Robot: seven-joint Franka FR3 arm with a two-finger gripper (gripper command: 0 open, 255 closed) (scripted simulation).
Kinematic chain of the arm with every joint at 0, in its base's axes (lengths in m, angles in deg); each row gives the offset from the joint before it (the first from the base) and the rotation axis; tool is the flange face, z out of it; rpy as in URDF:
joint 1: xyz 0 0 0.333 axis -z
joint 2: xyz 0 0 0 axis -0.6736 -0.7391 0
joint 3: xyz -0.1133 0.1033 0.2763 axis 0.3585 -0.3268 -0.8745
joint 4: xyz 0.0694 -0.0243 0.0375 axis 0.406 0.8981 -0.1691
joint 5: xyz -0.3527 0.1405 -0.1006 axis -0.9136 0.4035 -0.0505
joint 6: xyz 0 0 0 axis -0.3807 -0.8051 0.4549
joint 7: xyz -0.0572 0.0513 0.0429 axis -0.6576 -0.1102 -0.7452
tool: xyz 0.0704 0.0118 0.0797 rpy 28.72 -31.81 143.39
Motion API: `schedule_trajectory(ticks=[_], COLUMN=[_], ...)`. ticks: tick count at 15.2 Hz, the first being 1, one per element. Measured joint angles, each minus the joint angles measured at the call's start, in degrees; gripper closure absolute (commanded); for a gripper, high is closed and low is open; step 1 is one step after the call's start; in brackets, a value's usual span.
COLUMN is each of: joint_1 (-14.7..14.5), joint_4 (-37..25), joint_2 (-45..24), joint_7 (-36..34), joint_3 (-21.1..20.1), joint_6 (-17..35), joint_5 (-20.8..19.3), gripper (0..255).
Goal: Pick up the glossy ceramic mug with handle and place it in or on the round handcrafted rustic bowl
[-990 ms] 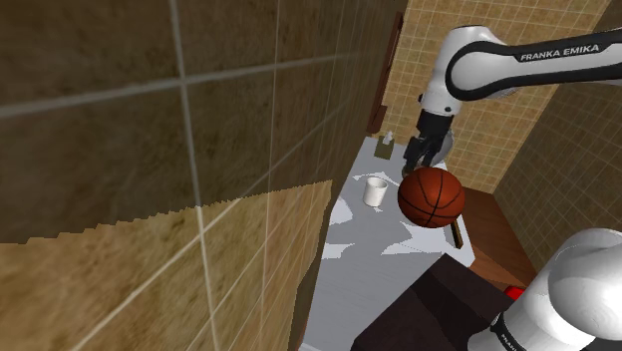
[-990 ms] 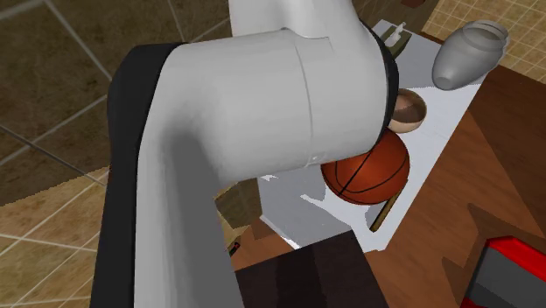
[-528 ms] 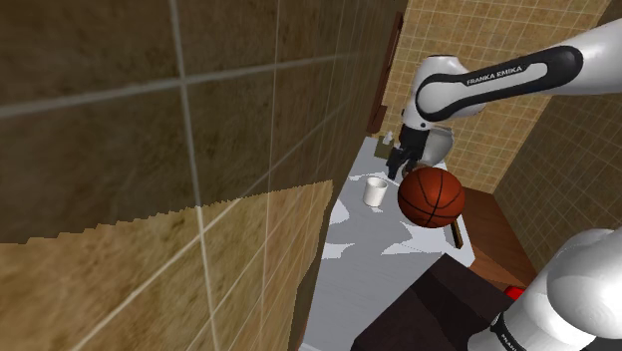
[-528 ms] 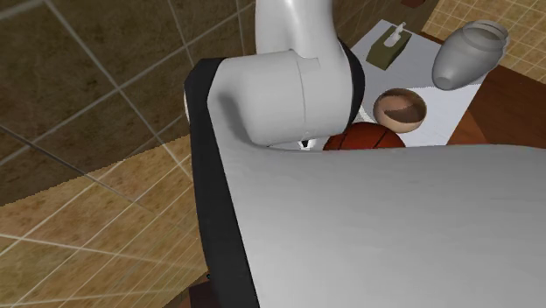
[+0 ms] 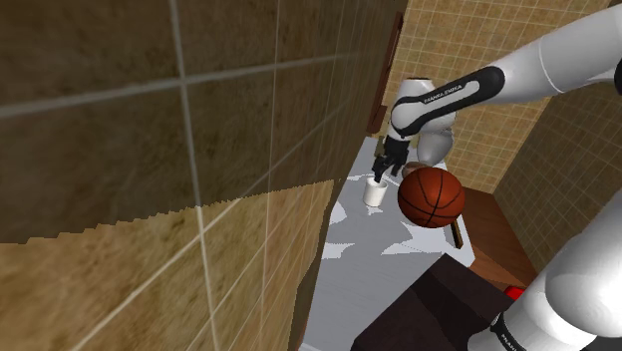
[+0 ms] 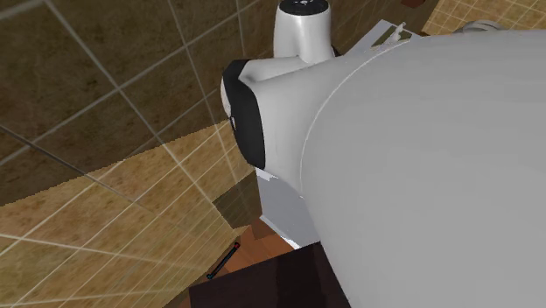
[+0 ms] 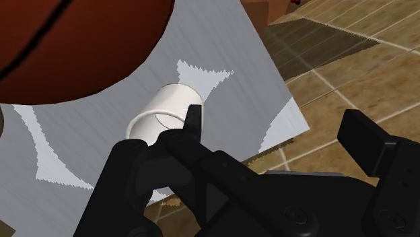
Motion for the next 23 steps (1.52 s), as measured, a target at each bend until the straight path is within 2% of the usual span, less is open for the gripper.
schedule_trajectory(ticks=[5,10,17,23], joint_1=[1.1,3.0,3.6,3.7], joint_4=[-5.9,-13.9,-14.3,-14.4], joint_2=[-10.6,-20.8,-25.2,-25.6], joint_7=[1.7,3.8,4.4,4.5], joint_3=[0.7,0.9,0.4,0.3], joint_6=[5.4,8.1,12.3,12.6], joint_5=[1.9,4.0,5.0,5.1], gripper=[0,0,0,0])
